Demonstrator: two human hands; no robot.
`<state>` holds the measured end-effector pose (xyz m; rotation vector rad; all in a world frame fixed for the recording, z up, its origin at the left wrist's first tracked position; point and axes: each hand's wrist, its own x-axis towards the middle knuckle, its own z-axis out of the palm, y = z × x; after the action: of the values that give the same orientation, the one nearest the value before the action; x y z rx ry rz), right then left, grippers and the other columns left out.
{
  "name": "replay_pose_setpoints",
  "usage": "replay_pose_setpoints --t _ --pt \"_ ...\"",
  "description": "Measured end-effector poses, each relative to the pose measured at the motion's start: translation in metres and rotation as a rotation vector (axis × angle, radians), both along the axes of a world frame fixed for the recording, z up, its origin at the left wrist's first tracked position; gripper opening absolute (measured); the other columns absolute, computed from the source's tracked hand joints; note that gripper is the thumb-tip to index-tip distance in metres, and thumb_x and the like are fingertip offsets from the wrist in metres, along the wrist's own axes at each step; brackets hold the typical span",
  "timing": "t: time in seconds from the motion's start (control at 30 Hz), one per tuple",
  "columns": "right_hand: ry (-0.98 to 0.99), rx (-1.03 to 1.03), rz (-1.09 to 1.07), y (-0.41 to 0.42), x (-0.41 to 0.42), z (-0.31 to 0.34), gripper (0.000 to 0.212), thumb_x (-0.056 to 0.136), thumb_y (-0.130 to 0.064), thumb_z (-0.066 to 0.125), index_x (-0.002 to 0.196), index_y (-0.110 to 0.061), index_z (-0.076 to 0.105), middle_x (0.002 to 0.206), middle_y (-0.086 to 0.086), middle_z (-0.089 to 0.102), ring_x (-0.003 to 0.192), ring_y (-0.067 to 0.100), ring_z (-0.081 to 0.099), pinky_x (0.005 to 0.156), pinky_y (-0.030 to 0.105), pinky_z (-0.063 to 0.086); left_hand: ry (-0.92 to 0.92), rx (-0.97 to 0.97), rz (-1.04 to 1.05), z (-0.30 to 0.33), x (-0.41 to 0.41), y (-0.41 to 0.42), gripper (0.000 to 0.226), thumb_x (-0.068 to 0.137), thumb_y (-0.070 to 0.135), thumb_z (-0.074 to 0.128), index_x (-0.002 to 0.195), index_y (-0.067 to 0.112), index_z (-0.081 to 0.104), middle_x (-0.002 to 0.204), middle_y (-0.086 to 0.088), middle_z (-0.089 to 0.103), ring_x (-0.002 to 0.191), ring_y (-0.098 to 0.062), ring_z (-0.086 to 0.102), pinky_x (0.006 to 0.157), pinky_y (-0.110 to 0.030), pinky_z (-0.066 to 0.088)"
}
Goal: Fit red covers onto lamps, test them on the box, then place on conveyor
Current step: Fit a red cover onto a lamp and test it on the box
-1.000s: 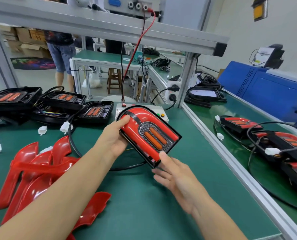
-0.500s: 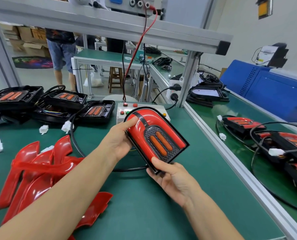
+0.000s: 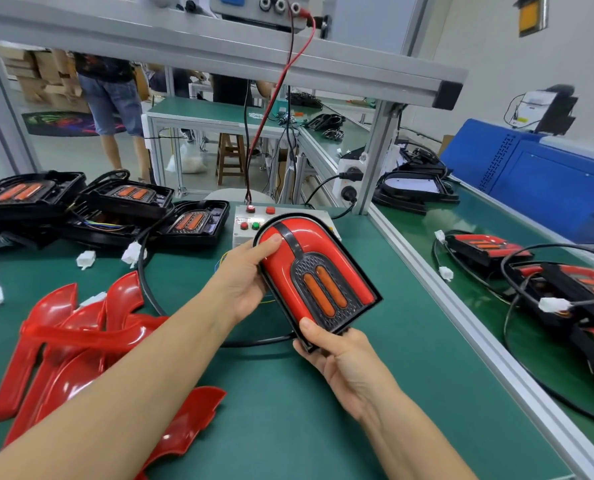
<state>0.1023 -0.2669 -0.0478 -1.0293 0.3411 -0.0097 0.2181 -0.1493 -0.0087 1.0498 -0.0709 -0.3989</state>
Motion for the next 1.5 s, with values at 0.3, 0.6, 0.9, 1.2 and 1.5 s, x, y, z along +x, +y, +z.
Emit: replay_pose_setpoints --t 0.3,0.6,0.9,1.2,1.5 --pt "-0.04 -0.029 -0.048 -0.006 0.002 0.001 0.048 0.066 -0.022 0.076 0.11 -0.004 0.066 0.107 0.009 0.074 0.093 0.016 0.071 0.086 0.033 0.056 -0.002 0.061 -0.096 -0.003 -0.012 -0.011 0.043 0.087 -0.001 0.059 0.129 0.003 0.05 0.12 -0.018 0.064 0.105 -0.032 0.062 0.086 -0.046 0.053" --pt "-0.117 -0.016 -0.21 -0.064 -0.01 0.011 0.093 0.07 -0.071 0.049 0.14 -0.009 0.045 0.129 0.004 0.062 0.113 0.011 0.061 0.101 0.033 0.043 -0.154 0.126 -0.316 0.006 -0.003 0.004 0.04 0.081 0.0 0.058 0.117 0.017 0.06 0.098 -0.004 0.072 0.081 -0.017 0.07 0.062 -0.028 0.056" --pt "-0.145 -0.002 0.286 -0.036 0.003 0.018 0.084 0.042 -0.061 0.09 0.111 -0.015 0.074 0.121 0.013 0.068 0.111 0.027 0.066 0.088 0.038 0.056 -0.054 0.073 -0.303 0.005 -0.008 -0.022 0.077 0.078 -0.003 0.039 0.143 0.037 0.035 0.095 -0.012 0.068 0.066 -0.027 0.059 0.062 -0.036 0.055" --pt "-0.192 0.191 0.292 -0.034 0.006 0.006 0.068 0.042 -0.028 0.092 0.103 -0.004 0.075 0.112 0.023 0.069 0.096 0.034 0.07 0.078 0.045 0.058 -0.6 0.837 -0.119 0.0 -0.003 -0.024 0.055 0.097 0.042 0.037 0.149 0.032 0.024 0.145 0.001 0.042 0.132 -0.019 0.04 0.11 -0.035 0.03" --pt "-0.238 0.282 0.181 -0.053 -0.002 0.008 0.071 0.037 -0.027 0.096 0.1 -0.003 0.076 0.111 0.024 0.069 0.093 0.037 0.071 0.07 0.047 0.058 -0.55 1.725 0.545 -0.005 0.062 0.09 0.028 0.086 0.03 0.06 0.096 0.007 0.047 0.104 -0.018 0.064 0.098 -0.037 0.062 0.072 -0.037 0.043"
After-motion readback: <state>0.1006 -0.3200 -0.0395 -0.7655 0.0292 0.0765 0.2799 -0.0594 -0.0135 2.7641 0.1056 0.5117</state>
